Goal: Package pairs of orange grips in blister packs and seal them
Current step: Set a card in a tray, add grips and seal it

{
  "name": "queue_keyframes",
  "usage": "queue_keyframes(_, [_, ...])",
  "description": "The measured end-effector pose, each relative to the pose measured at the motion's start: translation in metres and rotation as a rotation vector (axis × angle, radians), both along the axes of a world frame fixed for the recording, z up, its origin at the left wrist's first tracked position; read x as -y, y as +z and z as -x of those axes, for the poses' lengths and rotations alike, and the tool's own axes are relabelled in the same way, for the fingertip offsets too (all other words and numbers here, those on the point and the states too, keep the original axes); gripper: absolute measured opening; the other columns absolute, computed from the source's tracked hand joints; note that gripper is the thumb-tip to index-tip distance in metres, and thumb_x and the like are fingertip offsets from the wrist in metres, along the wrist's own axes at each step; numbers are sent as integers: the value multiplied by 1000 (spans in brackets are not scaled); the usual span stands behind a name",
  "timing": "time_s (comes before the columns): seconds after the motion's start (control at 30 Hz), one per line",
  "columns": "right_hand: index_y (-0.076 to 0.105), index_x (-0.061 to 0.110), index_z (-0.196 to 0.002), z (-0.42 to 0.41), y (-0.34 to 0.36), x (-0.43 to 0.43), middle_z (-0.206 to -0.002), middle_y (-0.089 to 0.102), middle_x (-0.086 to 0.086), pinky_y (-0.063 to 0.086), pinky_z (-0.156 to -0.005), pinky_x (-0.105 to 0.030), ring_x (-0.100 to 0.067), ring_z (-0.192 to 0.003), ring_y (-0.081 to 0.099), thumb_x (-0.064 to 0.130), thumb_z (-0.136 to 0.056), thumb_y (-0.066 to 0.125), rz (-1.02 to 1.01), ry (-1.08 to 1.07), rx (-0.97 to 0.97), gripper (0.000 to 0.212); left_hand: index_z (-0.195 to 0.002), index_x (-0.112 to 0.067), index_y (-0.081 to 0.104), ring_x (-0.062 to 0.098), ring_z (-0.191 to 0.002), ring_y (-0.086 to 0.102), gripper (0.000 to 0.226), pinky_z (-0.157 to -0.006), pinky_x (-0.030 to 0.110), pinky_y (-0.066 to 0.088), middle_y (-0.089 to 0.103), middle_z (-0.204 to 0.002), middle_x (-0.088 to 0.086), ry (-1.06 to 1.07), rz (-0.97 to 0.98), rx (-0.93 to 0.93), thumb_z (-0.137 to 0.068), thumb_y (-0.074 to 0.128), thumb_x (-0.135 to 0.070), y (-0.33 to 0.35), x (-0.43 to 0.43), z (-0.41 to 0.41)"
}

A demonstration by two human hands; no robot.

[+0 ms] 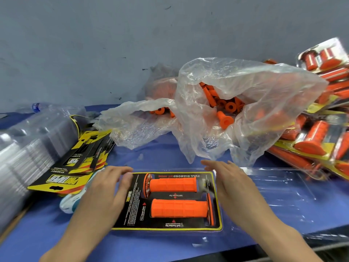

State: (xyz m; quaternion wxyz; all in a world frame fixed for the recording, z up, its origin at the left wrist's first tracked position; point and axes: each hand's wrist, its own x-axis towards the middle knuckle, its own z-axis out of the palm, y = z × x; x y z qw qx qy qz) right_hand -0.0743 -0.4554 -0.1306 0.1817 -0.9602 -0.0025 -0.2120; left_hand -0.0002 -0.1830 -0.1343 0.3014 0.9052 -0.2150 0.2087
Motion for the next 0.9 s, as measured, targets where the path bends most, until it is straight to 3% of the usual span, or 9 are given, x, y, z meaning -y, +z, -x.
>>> queue_keyframes(0.13, [62, 37, -112, 39, 13, -20, -102, 67, 24, 41, -74, -6, 6, -93, 62, 9, -96, 46, -401, 130, 255, 36, -95, -10, 72, 31, -94, 61, 18, -78, 37, 41, 68, -94, 6, 222, 17, -203, -98, 54, -10, -13, -19, -7])
queue_keyframes(0.23, [70, 27, -88, 70, 3, -44, -86, 73, 3, 47, -68, -10, -7, -77, 68, 10, -91, 49, -789, 65, 264, 28, -75, -17, 67, 26, -69, 55, 24, -64, 37, 39, 61, -65, -3, 249, -10, -274, -97, 57, -18, -16, -19, -3])
queue_keyframes(0.3, [72, 15, -74, 83, -11, -50, -77, 72, -12, 53, -62, -16, -17, -68, 70, -10, -93, 48, -1182, -20, 196, 39, -79, -22, 63, 23, -75, 59, 22, -69, 36, 43, 65, -71, -5, 231, -28, -337, -98, 54, -28, -18, -17, -2])
queue_keyframes(0.4, [63, -5, -74, 98, -15, -50, -73, 67, -27, 55, -44, -26, -28, -56, 71, -18, -93, 37, -1800, -156, 100, 35, -100, -21, 62, 23, -99, 64, 16, -78, 33, 44, 72, -94, -2, 228, 10, -439, -100, 51, -34, -18, -15, -1])
queue_keyframes(0.5, [64, -5, -97, 109, -18, -50, -100, 64, -30, 51, -57, -10, -1, -62, 67, -1, -98, 48, -2239, -264, 155, 16, -77, -16, 64, 19, -78, 63, 29, -70, 35, 45, 69, -72, -3, 194, 24, -508, -100, 51, -29, -19, -20, -3])
queue_keyframes(0.57, [64, -13, -100, 106, -10, -56, -123, 55, -36, 48, -76, -13, 0, -77, 62, 5, -95, 57, -2264, -386, 215, 19, -69, -14, 61, 18, -68, 60, 35, -64, 33, 42, 66, -64, 0, 186, 22, -546, -100, 50, -29, -17, -24, -4])
queue_keyframes(0.7, [50, -11, -97, 92, -1, -62, -120, 54, -36, 59, -61, -38, -40, -78, 69, 3, -98, 47, -2092, -466, 213, 14, -79, -15, 65, 19, -76, 64, 31, -67, 32, 44, 70, -73, 2, 207, -1, -551, -101, 50, -30, -12, -32, -5])
queue_keyframes(0.77, [52, -2, -107, 84, 1, -67, -113, 58, -25, 55, -50, -38, -34, -60, 69, 9, -100, 46, -1979, -454, 167, 14, -82, -15, 67, 19, -76, 65, 29, -65, 31, 43, 71, -74, 3, 225, -9, -539, -100, 51, -30, -11, -36, -6])
queue_keyframes(0.9, [56, 20, -113, 71, -7, -78, -97, 60, -13, 44, -52, -33, -28, -69, 61, 3, -97, 51, -1692, -489, 286, 24, -81, -8, 69, 14, -51, 61, 30, -54, 29, 44, 67, -57, 2, 214, 79, -570, -98, 54, -28, -15, -41, -11])
